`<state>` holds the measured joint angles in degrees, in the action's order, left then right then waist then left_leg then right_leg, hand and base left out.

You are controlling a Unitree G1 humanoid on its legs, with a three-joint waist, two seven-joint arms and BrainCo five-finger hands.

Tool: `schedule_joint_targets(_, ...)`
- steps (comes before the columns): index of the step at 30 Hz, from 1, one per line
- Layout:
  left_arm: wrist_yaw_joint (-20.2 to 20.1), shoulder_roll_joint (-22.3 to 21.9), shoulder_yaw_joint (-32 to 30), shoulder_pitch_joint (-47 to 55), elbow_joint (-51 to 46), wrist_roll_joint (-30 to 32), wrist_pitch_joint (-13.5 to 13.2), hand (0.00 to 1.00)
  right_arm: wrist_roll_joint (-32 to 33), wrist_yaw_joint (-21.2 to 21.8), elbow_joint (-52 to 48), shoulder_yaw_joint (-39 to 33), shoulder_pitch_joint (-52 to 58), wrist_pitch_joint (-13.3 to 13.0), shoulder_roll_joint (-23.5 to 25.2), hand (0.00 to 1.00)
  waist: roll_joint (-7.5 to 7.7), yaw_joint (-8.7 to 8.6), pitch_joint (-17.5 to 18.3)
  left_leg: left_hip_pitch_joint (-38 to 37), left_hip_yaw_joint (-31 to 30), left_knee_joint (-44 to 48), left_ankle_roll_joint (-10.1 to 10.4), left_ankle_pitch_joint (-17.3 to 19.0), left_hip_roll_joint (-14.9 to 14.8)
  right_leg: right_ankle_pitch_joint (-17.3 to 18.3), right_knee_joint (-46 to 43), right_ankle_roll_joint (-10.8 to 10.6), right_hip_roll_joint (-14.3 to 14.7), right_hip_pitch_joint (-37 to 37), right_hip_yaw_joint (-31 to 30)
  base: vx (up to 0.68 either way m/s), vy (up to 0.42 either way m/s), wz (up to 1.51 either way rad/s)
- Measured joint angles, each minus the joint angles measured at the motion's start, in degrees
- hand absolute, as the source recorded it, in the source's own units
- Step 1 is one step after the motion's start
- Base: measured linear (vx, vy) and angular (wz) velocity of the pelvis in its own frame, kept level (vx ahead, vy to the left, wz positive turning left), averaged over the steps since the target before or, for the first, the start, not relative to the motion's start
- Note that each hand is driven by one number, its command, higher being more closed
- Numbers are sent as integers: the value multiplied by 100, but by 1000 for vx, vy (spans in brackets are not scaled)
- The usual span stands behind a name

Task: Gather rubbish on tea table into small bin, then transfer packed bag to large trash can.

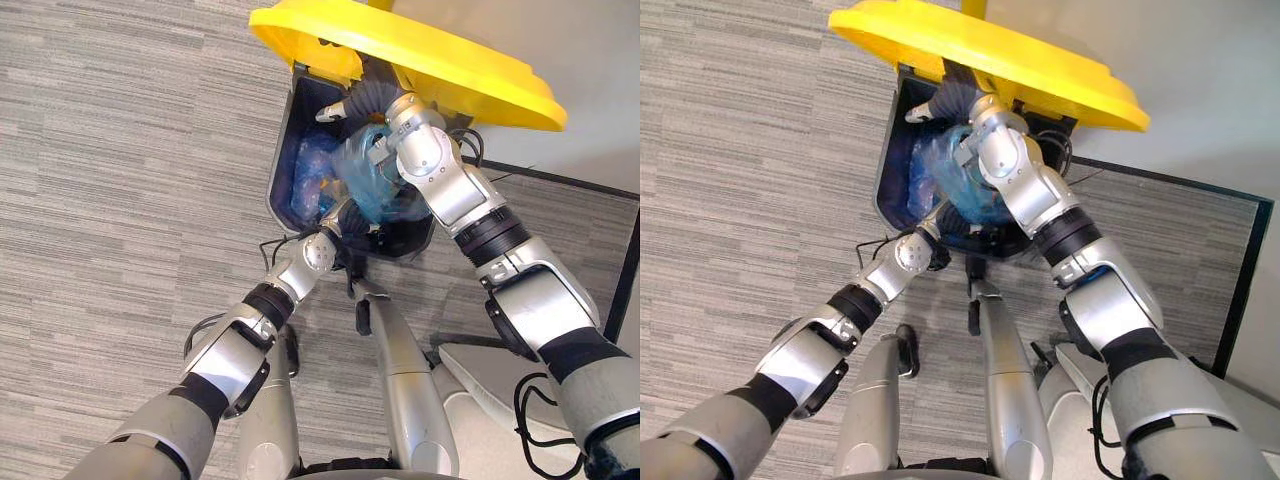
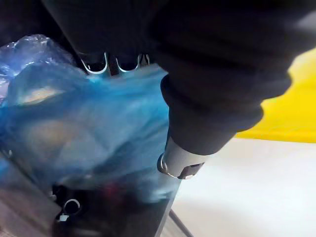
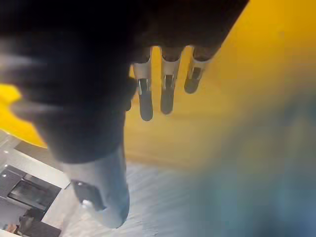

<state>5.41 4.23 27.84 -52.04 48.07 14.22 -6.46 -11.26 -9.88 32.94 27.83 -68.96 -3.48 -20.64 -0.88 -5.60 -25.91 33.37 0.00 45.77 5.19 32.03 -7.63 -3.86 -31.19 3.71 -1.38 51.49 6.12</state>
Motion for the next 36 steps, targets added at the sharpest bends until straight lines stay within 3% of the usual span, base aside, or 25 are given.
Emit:
schedule_joint_targets(7,8,-62,1,287,-128,-20,-2,0,-245,1,-81,-68,637,1,-21,0,-31,27,173,-242,-68,-244,-115,-89,177,13,-44,-14,-176,-166,-2,4,42,14)
schedule_joint_targets(14,76,149,-265,1490,-1118,-576,-86,0,-454,57,-415,-230,2095,32,-58,0,-44,45,467,-926,-181,-822,-87,-240,277,306,-190,-55,-264,-575,27,82,-6,10)
schedule_joint_targets(16,71,280,-578,1966,-1426,-806,-141,0,-528,155,-453,-443,2550,33,-112,0,-79,20,506,-1211,-358,-1010,-14,-284,281,340,-152,-57,-263,-842,116,94,-18,20)
schedule_joint_targets(21,40,690,-1847,3664,-1898,-1473,-286,0,-675,393,-531,-1524,4310,37,-301,0,-151,54,990,-1837,-751,-1641,-7,-582,285,341,324,-58,-285,-1591,325,77,-12,29)
schedule_joint_targets(24,-130,914,-2569,4484,-1905,-1849,-288,0,-685,558,-742,-1964,5153,35,-308,0,-142,191,1285,-2170,-804,-2030,-37,-788,338,354,473,-82,-336,-1860,329,51,-28,19)
schedule_joint_targets(27,-233,1013,-3155,4962,-1707,-1894,-289,0,-697,736,-798,-2142,5467,5,-298,0,-158,208,1404,-2442,-858,-2326,-80,-936,385,367,563,-105,-394,-2082,328,16,-29,14)
schedule_joint_targets(30,-377,1049,-3633,5142,-782,-1835,-266,0,-729,903,-788,-2295,5684,-13,-213,0,-113,255,1603,-2629,-930,-2516,-63,-1030,385,393,645,-159,-395,-2242,330,-14,-61,8)
schedule_joint_targets(36,-418,999,-3985,5418,256,-1596,-130,0,-722,912,-643,-2694,6016,-33,-39,0,5,233,1671,-2978,-1104,-2563,-55,-1056,377,511,638,-342,-407,-2672,349,-43,-65,11)
